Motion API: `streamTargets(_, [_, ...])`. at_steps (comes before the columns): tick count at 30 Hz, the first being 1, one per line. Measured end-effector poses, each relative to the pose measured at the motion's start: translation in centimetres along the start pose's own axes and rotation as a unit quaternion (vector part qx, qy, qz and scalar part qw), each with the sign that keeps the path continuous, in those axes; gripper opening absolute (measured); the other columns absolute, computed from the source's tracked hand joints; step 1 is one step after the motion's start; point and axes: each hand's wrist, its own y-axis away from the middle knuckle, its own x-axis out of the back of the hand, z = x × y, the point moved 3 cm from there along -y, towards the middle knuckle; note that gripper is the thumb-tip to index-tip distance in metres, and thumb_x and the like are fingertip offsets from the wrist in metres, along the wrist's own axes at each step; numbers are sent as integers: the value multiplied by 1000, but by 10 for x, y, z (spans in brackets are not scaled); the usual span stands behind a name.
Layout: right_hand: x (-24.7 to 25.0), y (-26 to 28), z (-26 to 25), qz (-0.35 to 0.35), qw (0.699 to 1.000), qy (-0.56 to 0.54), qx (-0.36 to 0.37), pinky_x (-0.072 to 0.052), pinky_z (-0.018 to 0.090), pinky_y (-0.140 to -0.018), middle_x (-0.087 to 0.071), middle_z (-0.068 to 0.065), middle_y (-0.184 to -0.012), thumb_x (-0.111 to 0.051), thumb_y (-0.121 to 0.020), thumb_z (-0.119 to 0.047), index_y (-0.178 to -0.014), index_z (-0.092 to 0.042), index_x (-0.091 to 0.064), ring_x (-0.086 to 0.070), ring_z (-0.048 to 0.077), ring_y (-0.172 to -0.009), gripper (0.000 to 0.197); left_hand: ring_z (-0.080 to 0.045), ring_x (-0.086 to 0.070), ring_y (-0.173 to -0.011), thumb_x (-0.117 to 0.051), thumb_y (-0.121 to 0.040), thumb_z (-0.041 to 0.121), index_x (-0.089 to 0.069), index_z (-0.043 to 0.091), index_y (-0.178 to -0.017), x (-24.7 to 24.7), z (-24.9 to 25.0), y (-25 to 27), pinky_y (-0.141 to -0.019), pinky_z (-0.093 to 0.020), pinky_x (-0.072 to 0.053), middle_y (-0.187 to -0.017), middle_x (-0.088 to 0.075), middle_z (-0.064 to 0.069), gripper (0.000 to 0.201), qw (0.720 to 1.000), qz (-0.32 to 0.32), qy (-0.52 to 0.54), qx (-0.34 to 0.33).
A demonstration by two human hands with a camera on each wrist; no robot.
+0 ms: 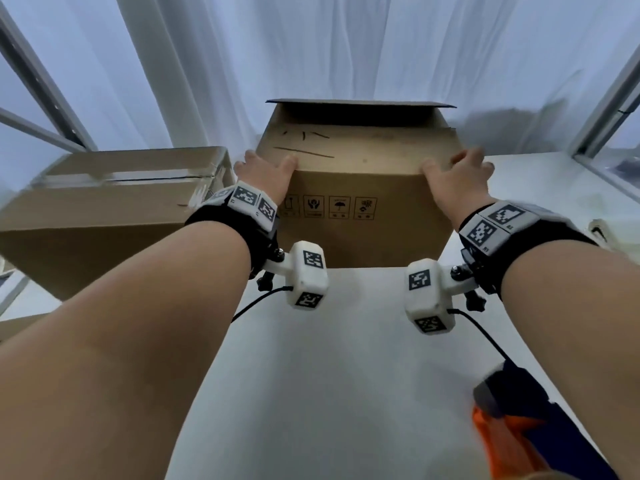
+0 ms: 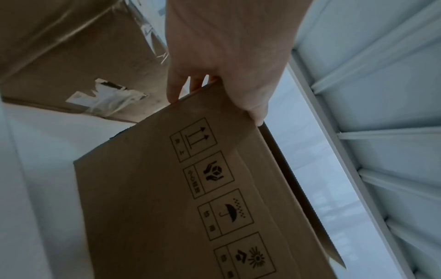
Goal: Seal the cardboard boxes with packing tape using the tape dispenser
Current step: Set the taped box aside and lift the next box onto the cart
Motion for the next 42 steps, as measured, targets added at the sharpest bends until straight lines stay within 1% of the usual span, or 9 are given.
streamTargets(3, [1,6,2,-7,998,-47,-38,-49,45,-91,-33,15,-140,-60,-86,-45,-145,-15,-18,-45,35,-121,79,-34,-41,-128,-54,-85,60,-24,6,-145,1,-8,6,-105,-41,-32,-142,-40,-17,86,997,10,68,26])
streamTargets(6, [8,19,5,-5,989,-138,-46,-58,47,-74,-47,8,-125,-72,-80,-36,-136,-10,-34,-55,27,-104,73,-34,-44,-124,-62,-81,56,-23,8,-144,0,-22,20,-107,-42,-35,-137,-42,-13,87,985,-1,171,37])
streamTargets(12, [31,54,11,-1,980,-196,-28,-51,33,-87,-51,1,-110,-74,-82,-22,-135,-9,-39,-56,21,-97,65,-26,-55,-107,-72,-78,41,-35,15,-135,17,-40,55,-97,-44,-47,-119,-52,-6,73,944,18,324,66])
streamTargets(16, [63,73,-15,18,976,-217,-10,-50,40,-94,-57,5,-116,-71,-83,-22,-132,-9,-43,-58,23,-103,59,-27,-64,-94,-71,-67,51,-40,19,-127,56,-21,81,-85,-48,-54,-107,-61,-6,74,936,5,351,41])
streamTargets(23, [124,115,-64,26,966,-255,30,-52,43,-92,-62,2,-107,-72,-81,-20,-122,-13,-55,-62,24,-101,45,-21,-62,-83,-69,-81,42,-42,20,-113,127,3,127,-70,-36,-56,-100,-61,-3,48,935,57,349,1])
streamTargets(33, [141,218,-69,-51,971,-231,17,-54,42,-84,-62,10,-116,-68,-82,-21,-119,-9,-53,-62,28,-99,41,-25,-54,-86,-62,-81,39,-45,15,-114,214,-24,228,-79,-35,-48,-99,-54,-5,43,952,157,263,-5])
streamTargets(35, [137,238,-56,-64,978,-198,11,-52,48,-89,-55,9,-124,-62,-85,-24,-135,-17,-41,-58,29,-104,55,-26,-51,-87,-59,-82,41,-43,15,-113,218,-29,250,-75,-35,-43,-104,-52,-5,44,963,166,213,-8])
streamTargets(38, [141,257,-50,-77,990,-103,65,-50,51,-92,-46,7,-135,-49,-87,-33,-144,-35,-33,-48,30,-119,60,-35,-52,-98,-55,-79,46,-39,11,-121,221,-30,268,-85,-44,-48,-119,-49,-11,57,970,175,166,10])
streamTargets(42, [158,258,-43,-61,993,-41,94,-46,48,-99,-51,7,-136,-49,-88,-37,-135,-24,-50,-46,29,-125,49,-37,-42,-121,-52,-85,48,-35,7,-132,222,-19,282,-101,-48,-37,-133,-42,-17,64,979,182,86,-20])
